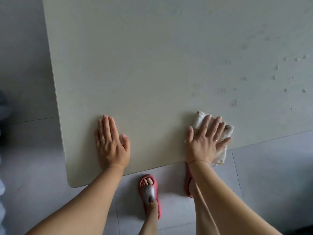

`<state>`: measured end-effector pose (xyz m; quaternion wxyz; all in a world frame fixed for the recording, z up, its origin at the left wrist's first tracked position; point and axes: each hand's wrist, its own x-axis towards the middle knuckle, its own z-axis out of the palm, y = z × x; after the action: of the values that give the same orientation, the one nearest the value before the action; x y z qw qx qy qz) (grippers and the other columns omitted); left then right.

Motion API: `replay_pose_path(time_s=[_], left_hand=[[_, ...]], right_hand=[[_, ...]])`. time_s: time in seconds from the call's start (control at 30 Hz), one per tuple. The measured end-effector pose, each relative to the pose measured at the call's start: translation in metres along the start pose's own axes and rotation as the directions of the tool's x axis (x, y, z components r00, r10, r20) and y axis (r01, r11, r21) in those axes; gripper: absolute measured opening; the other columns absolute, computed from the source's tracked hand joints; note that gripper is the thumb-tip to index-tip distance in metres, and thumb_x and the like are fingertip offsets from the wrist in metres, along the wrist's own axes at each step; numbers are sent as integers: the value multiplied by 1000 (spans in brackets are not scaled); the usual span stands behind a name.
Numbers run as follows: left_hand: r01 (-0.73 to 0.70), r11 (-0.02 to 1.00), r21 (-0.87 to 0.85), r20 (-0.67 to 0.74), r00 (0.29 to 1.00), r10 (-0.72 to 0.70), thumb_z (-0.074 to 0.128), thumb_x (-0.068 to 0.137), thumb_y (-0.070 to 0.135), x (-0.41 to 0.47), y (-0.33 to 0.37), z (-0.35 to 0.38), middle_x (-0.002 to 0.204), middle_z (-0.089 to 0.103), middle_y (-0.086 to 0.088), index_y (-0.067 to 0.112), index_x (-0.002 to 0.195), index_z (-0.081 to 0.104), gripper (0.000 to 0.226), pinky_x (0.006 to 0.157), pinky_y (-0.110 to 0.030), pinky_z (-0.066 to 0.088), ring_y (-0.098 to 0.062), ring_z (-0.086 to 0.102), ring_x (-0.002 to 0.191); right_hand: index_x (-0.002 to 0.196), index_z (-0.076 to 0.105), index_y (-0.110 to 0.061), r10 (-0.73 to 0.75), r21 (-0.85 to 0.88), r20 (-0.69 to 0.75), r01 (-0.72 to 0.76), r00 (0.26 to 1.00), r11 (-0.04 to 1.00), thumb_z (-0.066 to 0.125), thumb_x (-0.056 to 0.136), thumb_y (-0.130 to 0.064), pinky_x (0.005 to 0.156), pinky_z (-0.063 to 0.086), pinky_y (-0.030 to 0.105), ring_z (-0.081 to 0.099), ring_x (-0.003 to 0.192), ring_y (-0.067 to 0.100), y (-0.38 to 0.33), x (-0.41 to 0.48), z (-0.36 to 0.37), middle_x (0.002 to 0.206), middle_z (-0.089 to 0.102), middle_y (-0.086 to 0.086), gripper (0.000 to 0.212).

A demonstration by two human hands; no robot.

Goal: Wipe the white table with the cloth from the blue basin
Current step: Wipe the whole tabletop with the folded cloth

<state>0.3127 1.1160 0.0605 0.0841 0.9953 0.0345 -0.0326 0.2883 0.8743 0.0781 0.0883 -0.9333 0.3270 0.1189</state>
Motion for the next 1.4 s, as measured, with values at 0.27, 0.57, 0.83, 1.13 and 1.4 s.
replay_pose_path(time_s=[0.27,0.57,0.83,1.13,1.4], left_hand=[[54,997,48,-24,998,-53,30,85,25,2,11,-6,152,28,-21,-3,143,30,65,115,-49,16,-36,28,140],[10,995,-98,-21,1000,-12,29,90,33,72,142,0,155,22,-17,1,146,26,64,116,-43,10,-33,21,143],[23,998,-59,-11,1000,-24,30,90,38,95,162,21,155,24,-15,3,146,28,66,116,-44,16,-31,22,143],[37,998,-41,-9,999,-37,34,87,34,95,165,20,155,25,-15,1,145,29,67,116,-44,17,-30,22,143],[40,999,-30,-12,999,-41,36,86,32,96,167,17,154,26,-14,1,144,31,67,115,-45,20,-30,22,143]], right_hand=[[147,28,-25,-865,-168,129,871,484,462,36,89,-55,114,11,49,22,142,27,40,17,-10,154,22,5,66],[149,5,-23,-301,10,-5,301,954,954,20,88,-50,115,-7,51,-8,145,24,26,34,-13,158,-1,8,69],[146,29,-28,-875,-165,93,874,476,458,39,90,-52,114,16,49,25,142,25,75,118,-39,154,25,3,63],[149,22,-22,-625,-39,40,626,779,779,34,88,-50,113,8,54,11,145,27,17,96,-30,157,15,7,68],[148,21,-28,-726,-133,66,727,684,673,29,90,-53,117,7,46,10,145,20,52,202,-63,156,20,2,63]])
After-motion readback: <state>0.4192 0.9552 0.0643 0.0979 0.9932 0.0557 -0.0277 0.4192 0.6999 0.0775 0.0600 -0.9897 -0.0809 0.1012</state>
